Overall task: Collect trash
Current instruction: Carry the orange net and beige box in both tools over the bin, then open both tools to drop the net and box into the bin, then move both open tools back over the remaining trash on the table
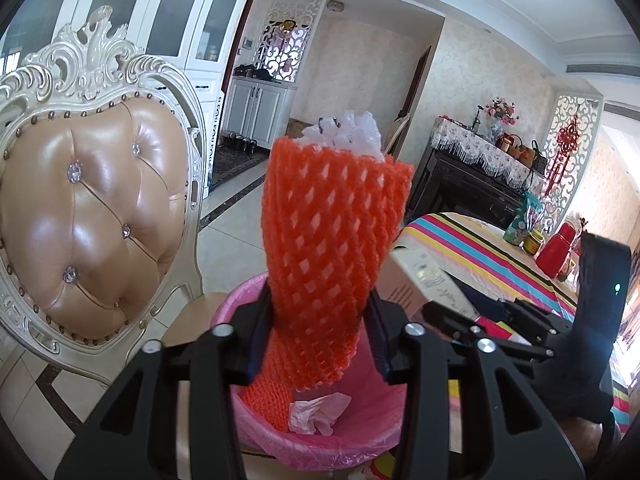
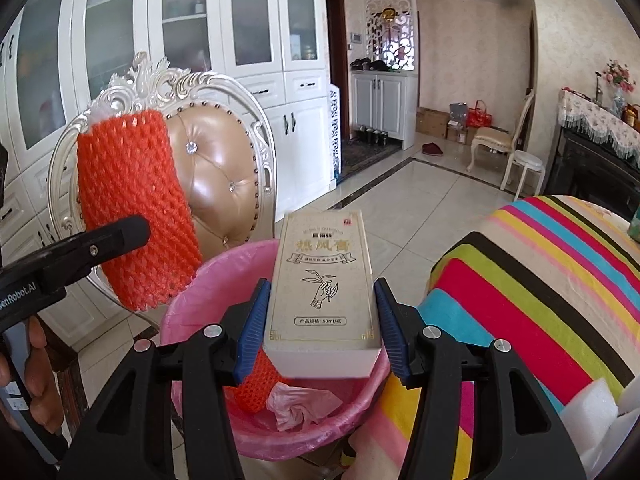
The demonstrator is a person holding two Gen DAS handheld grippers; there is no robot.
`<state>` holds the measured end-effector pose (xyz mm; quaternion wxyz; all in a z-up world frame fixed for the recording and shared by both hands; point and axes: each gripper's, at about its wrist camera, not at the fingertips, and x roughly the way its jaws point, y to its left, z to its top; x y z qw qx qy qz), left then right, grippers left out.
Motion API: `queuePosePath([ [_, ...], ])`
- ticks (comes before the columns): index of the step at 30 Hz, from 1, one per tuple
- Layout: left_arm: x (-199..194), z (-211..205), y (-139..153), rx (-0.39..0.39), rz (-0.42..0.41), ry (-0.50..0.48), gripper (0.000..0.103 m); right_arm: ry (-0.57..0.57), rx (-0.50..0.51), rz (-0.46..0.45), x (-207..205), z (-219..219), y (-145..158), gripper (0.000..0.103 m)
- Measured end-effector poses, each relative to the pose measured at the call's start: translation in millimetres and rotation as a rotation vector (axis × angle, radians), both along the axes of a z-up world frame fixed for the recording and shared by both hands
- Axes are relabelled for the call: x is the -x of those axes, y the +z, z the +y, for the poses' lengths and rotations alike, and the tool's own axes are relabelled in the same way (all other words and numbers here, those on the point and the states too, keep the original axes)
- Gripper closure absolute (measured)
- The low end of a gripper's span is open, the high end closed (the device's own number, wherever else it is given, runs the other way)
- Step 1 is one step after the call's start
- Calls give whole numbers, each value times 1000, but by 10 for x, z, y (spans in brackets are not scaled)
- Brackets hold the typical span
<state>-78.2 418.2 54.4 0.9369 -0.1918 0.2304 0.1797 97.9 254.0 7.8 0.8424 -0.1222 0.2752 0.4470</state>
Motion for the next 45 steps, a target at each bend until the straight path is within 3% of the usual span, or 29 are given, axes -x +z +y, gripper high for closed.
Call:
queuePosePath([
  [3, -5, 21, -13, 5, 0, 6, 48, 1, 4, -3, -8, 32, -23, 52],
  [8, -47, 4, -25, 2, 8, -3, 47, -18, 3, -1, -74, -1, -40, 41],
  [12, -99, -37, -32, 1, 20, -2, 26, -42, -10, 7, -124, -148, -22, 41],
  [13, -109, -45, -35, 4, 20, -3, 25, -50, -11, 4, -126, -171, -13, 40],
  [28, -261, -372, 23, -1, 6, -61, 25, -175, -40, 5, -269, -997, 23, 40],
  [45, -711, -1162, 39, -4, -7, -204, 25, -351, -60, -43, -370, -2171, 108, 33],
])
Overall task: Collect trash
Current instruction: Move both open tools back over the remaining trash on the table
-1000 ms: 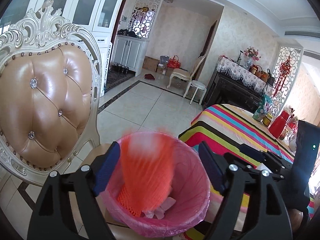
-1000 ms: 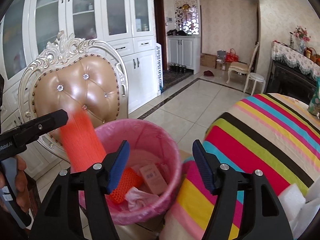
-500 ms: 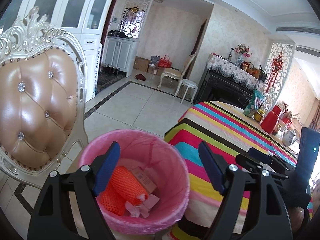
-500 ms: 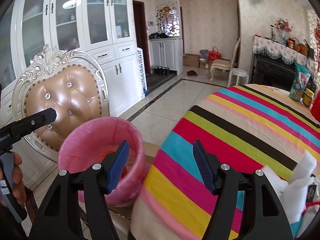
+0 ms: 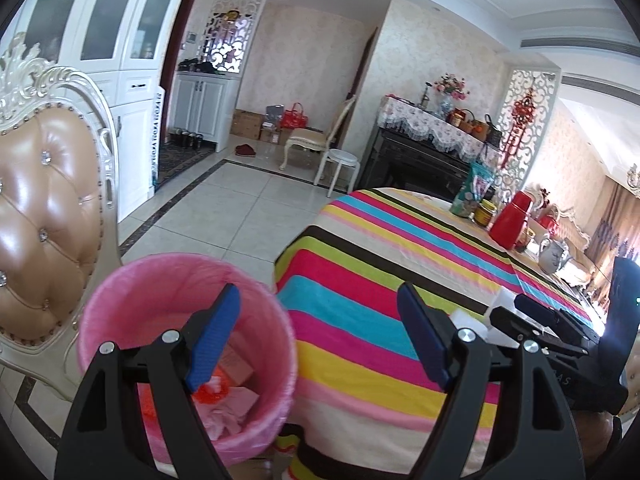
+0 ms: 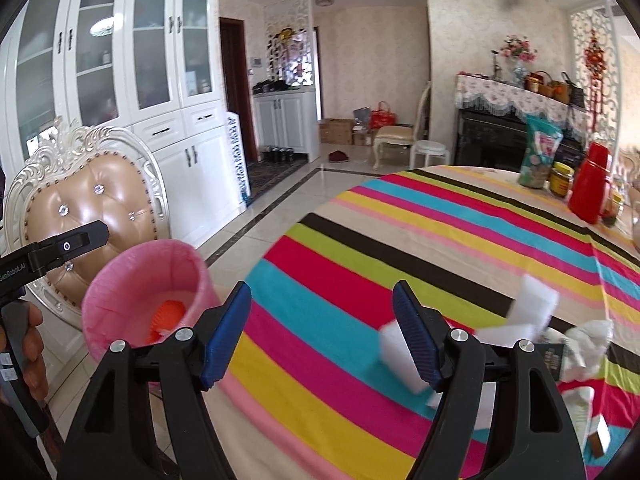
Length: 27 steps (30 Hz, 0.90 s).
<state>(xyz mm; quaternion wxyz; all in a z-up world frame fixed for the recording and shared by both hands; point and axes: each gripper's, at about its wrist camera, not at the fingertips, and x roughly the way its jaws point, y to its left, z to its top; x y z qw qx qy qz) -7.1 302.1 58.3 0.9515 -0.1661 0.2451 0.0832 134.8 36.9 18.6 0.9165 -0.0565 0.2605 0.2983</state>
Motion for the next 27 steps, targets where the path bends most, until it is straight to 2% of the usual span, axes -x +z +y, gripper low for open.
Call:
queuePosePath([
  [12, -244, -473, -33, -1, 3, -79, 25, -138, -8, 2, -69, -773, -35, 32],
  [27, -613, -1024, -97, -10, 16, -179, 25, -295, -8, 45, -211, -1709, -269, 32],
])
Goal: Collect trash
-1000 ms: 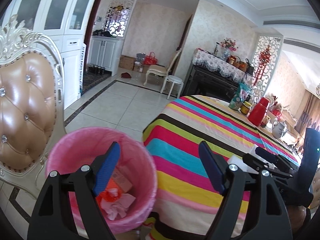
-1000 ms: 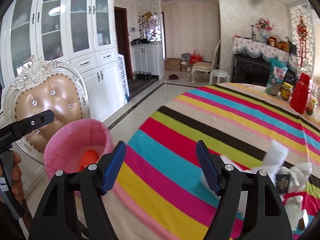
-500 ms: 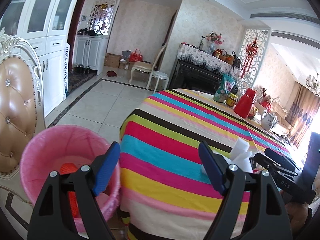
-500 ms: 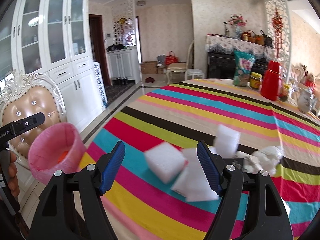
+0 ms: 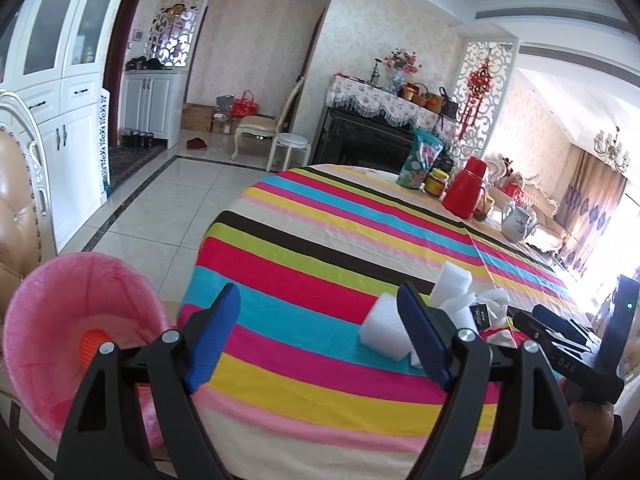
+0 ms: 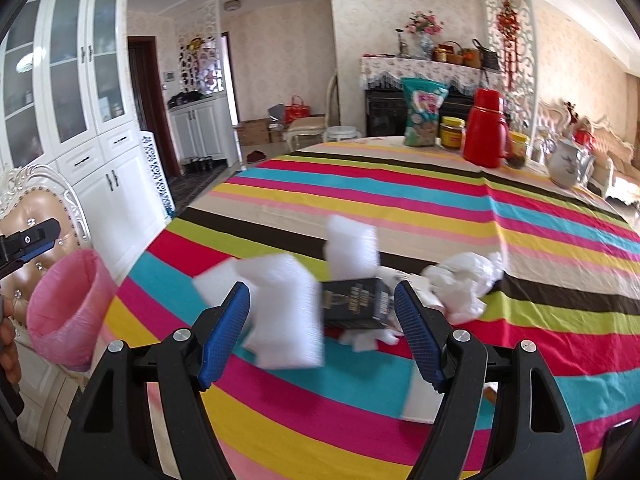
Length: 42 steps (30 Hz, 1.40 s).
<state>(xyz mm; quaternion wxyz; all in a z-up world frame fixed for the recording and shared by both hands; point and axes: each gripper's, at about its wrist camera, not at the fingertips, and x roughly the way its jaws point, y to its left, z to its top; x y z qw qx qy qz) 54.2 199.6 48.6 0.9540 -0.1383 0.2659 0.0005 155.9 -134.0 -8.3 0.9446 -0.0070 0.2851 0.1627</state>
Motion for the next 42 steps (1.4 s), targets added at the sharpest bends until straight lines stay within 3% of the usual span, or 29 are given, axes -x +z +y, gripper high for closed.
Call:
queuePosePath([
  [22, -540, -926, -340, -9, 77, -174, 25, -138, 65, 158, -302, -621, -618, 32],
  [42, -944, -1645, -752, 12, 166, -309, 26, -131, 156, 286, -432, -577, -930, 53],
])
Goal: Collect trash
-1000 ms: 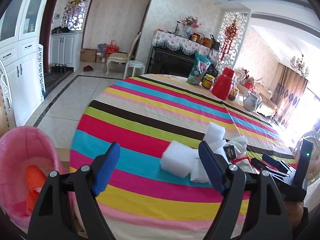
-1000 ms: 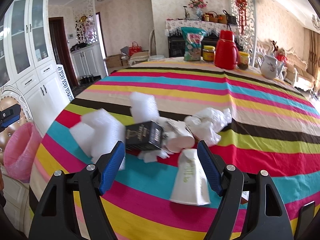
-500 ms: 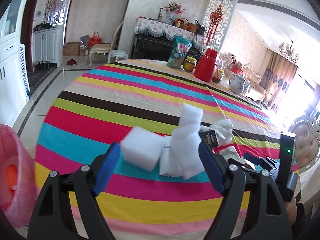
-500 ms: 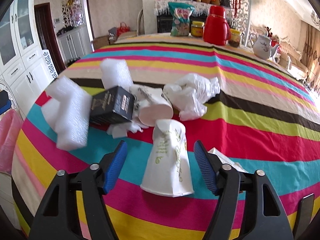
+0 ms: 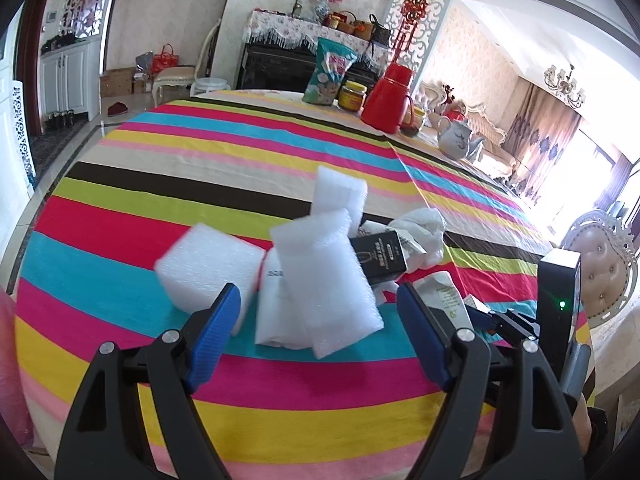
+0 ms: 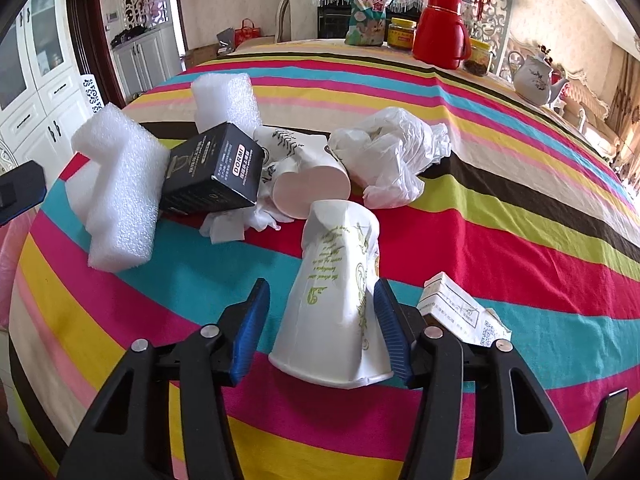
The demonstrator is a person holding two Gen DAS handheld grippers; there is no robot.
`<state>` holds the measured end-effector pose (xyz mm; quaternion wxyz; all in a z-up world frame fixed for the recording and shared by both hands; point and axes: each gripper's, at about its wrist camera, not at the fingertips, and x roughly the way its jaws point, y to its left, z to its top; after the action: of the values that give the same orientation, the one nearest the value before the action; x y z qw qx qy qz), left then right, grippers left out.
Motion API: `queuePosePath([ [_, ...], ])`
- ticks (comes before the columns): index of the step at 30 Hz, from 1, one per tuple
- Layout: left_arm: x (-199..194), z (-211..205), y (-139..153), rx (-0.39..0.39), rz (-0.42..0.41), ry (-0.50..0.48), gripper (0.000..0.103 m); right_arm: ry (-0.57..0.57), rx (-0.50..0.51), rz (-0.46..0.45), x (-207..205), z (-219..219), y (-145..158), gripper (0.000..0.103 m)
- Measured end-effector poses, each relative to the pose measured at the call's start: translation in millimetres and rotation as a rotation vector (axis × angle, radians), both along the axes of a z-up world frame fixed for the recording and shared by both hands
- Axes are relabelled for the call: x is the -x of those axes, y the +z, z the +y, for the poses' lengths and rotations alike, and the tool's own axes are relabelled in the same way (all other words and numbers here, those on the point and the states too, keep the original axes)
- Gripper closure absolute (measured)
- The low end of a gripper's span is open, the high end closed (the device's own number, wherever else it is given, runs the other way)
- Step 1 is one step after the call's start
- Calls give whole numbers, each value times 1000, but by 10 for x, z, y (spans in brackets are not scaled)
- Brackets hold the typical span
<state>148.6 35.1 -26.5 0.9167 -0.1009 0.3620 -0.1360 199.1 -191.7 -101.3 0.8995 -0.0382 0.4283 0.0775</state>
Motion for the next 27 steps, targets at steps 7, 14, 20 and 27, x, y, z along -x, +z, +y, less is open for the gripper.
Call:
queuePosePath([
  [7, -135, -107, -123, 11, 39, 0, 26, -10, -14, -1, -1, -48, 8, 63],
  [14, -259, -193, -231, 11, 81, 2, 26, -29, -64, -56, 61, -131, 188, 65],
  [20, -365, -276, -299, -12, 111, 14, 31, -43, -96, -119, 144, -192, 371, 65],
  [27, -390, -316, -310, -29, 128, 8, 47, -44, -118, -158, 200, -225, 475, 65],
])
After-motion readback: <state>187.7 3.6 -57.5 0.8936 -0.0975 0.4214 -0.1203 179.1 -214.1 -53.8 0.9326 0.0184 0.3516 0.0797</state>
